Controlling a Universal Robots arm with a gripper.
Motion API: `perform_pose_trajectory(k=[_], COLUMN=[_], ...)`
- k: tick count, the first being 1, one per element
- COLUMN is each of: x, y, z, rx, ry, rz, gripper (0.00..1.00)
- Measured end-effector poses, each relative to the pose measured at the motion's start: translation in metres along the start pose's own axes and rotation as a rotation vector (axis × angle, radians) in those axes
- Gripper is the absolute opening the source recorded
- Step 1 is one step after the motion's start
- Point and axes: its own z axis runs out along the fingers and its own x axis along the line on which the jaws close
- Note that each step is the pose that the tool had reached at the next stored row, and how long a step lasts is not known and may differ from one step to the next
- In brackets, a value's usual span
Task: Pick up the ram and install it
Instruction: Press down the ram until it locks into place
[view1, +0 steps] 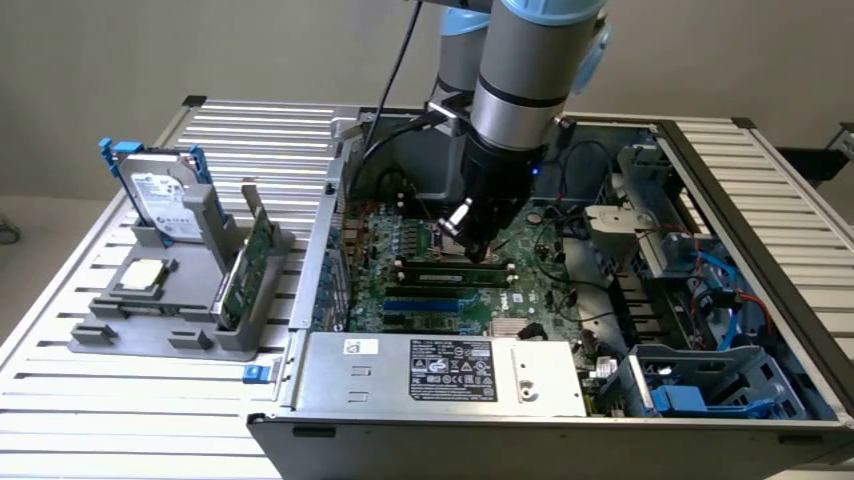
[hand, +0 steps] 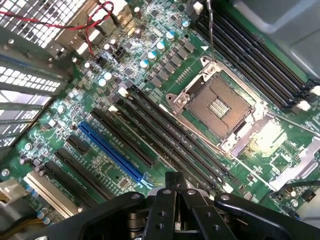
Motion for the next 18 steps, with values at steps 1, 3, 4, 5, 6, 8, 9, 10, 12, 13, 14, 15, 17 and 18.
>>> perform_pose_trajectory(k=[1,3,4,5,6,8,9,10,12,13,14,15,17,18], x=[0.0,0.0,0.0,0.0,0.0,0.0,0.0,0.0,0.0,0.0,0.0,0.0,0.0,0.0], y=[0.0,0.0,0.0,0.0,0.0,0.0,0.0,0.0,0.0,0.0,-0.0001,0.0,0.0,0.0], z=[0.0,0.0,0.0,0.0,0.0,0.0,0.0,0.0,0.0001,0.0,0.0,0.0,0.0,0.0], rx=[-0.0005,-0.0016,-0.002,-0.0026,-0.0031,-0.0041,-0.0046,-0.0051,-0.0062,-0.0067,-0.0072,-0.0076,-0.0087,-0.0091], ry=[-0.0008,-0.0024,-0.0031,-0.0039,-0.0046,-0.0063,-0.0071,-0.0079,-0.0094,-0.0102,-0.011,-0.0117,-0.0133,-0.0141], rz=[0.016,0.048,0.063,0.08,0.096,0.13,0.146,0.162,0.195,0.211,0.227,0.243,0.277,0.292], gripper=[0.11,0.11,0.11,0.11,0.11,0.11,0.11,0.11,0.11,0.11,0.11,0.11,0.11,0.11])
